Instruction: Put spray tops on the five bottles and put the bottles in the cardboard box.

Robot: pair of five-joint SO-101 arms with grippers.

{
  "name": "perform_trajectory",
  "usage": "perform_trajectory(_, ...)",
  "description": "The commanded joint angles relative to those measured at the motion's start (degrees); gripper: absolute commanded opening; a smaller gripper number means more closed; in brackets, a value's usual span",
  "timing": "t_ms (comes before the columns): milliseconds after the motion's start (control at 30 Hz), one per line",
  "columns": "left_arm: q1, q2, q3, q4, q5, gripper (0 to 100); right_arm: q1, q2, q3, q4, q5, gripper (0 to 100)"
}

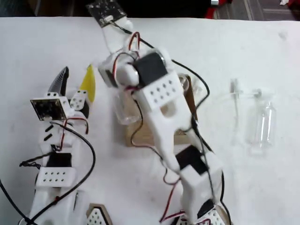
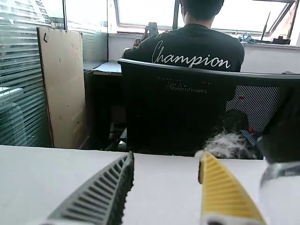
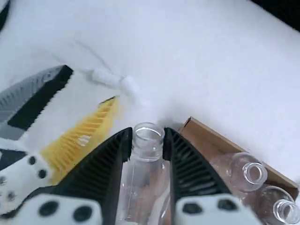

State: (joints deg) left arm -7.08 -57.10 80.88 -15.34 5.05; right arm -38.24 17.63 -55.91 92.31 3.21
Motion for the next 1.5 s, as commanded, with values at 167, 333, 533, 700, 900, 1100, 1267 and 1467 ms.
perform_trajectory(167,-0.48,-1.27,-1.76,-1.58,0.97,21,-4.0,-17.01,-1.93,1.71,-0.53,1.6)
perform_trajectory(333,-0.48,-1.27,-1.76,-1.58,0.97,21,-5.05,-21.76,-1.93,4.0,-0.53,1.6)
perform_trajectory(533,-0.57,-1.27,-1.76,-1.58,0.97,21,-9.19,-29.85,1.58,6.29,-0.44,1.6)
perform_trajectory(700,-0.57,-1.27,-1.76,-1.58,0.97,21,-9.1,-38.9,16.62,1.63,-0.44,1.6)
perform_trajectory(900,-0.57,-1.27,-1.76,-1.58,0.97,21,-4.88,-53.58,51.69,-25.8,-0.09,1.5)
perform_trajectory(1100,-0.57,-1.27,-1.76,-1.58,0.97,21,3.65,-59.91,85.27,-67.12,0.0,1.5)
perform_trajectory(1267,-0.57,-1.19,-1.76,-1.58,0.97,21,7.43,-54.99,97.58,-86.73,0.09,1.5)
perform_trajectory(1467,-0.57,-1.19,-1.76,-1.58,0.97,21,9.1,-44.79,98.55,-94.11,0.09,1.5)
